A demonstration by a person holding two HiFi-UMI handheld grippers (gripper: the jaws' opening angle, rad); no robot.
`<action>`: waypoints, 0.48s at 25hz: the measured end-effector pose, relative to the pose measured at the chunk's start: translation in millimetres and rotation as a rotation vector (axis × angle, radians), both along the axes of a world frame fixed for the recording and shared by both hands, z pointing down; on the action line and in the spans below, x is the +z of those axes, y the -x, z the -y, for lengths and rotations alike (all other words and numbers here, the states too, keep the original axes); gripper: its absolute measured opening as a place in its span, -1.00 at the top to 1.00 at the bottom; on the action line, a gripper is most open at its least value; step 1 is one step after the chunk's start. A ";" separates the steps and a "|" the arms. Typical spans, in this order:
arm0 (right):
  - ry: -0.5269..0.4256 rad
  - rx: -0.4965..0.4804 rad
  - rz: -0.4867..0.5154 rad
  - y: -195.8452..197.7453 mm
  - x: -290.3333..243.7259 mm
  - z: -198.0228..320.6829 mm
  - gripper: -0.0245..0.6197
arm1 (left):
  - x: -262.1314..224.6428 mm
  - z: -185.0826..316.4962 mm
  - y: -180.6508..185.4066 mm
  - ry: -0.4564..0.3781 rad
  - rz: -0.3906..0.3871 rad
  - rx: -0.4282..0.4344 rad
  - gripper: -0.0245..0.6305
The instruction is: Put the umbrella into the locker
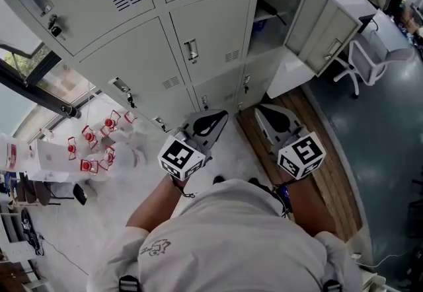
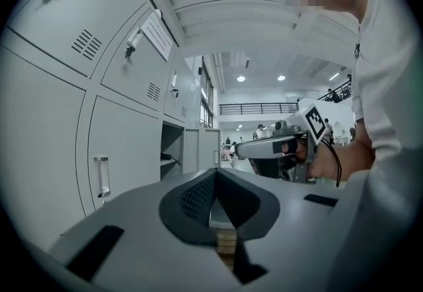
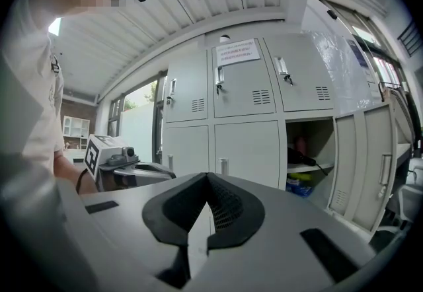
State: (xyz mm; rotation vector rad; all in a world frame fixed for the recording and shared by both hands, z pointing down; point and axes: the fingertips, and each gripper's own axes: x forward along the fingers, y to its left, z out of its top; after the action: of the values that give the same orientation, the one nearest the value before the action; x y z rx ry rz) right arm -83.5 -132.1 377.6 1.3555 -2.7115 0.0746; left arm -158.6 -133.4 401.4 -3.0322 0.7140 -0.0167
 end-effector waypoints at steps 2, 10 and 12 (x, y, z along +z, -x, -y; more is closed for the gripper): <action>-0.006 -0.014 0.004 1.4 -3.9 -8.8 0.80 | -8.4 -7.8 0.8 -0.017 -0.015 -0.008 0.89; -0.025 -0.015 0.015 -36.0 -14.1 -49.4 0.80 | -27.4 -41.0 -31.5 -0.036 -0.044 -0.027 0.89; -0.017 -0.011 0.018 -52.3 -11.4 -62.3 0.80 | -27.4 -53.1 -48.4 -0.034 -0.048 -0.026 0.89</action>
State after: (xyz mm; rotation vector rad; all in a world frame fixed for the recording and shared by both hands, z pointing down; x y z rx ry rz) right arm -31.2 -69.8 366.2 1.3501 -2.7404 0.0626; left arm -110.3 -80.3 374.0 -3.0006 0.7485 0.0678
